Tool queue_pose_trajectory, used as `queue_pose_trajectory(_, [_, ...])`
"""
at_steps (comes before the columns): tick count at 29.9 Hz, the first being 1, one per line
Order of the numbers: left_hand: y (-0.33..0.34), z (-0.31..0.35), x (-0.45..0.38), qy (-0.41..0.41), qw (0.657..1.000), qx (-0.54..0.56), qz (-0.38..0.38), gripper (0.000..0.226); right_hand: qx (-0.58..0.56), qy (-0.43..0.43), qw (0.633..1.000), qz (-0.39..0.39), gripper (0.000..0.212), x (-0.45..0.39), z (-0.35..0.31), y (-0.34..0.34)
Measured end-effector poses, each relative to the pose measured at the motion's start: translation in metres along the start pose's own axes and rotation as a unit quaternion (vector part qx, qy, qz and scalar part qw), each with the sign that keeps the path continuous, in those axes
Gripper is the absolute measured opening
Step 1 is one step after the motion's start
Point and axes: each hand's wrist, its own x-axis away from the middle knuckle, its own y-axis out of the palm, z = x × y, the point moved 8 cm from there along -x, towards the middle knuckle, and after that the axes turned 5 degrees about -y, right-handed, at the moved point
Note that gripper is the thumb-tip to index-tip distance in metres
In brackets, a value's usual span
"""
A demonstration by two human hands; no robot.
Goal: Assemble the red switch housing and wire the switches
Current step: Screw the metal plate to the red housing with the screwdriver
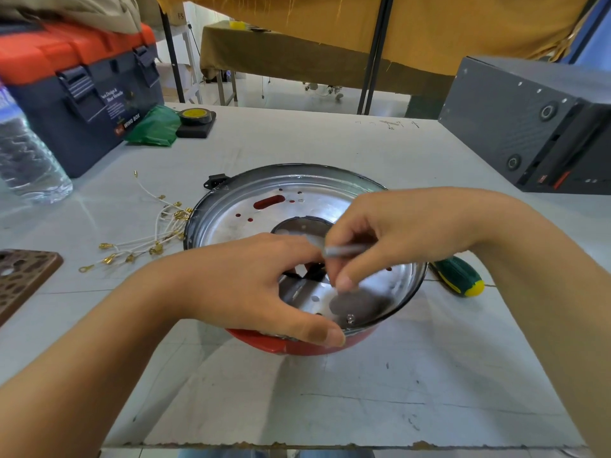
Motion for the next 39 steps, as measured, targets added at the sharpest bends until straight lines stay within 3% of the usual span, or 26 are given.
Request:
queue_pose_trajectory(6, [-0.003,-0.004,0.0,-0.037,0.995,-0.091,-0.004,0.077,-0.122,-0.01,0.948,0.295,0.042,0.026,0.006,-0.037])
queue_pose_trajectory(10, [-0.002,-0.003,-0.004,-0.051,0.995,-0.084,0.008,0.08,-0.15,0.002,0.898,0.413,0.054,0.038,0.015,-0.038])
queue_pose_trajectory(14, [0.003,-0.004,-0.006,-0.053,0.998,-0.043,-0.003,0.084,-0.234,-0.039,0.896,0.376,0.047,0.033,0.019,-0.021])
queue_pose_trajectory(20, [0.007,0.0,-0.007,-0.026,0.999,-0.015,-0.017,0.076,-0.232,-0.056,0.92,0.312,0.022,0.028,0.023,-0.007])
queue_pose_trajectory(39, [0.009,-0.001,-0.009,-0.022,0.999,0.013,-0.024,0.063,-0.213,-0.071,0.949,0.22,0.018,0.022,0.018,0.004])
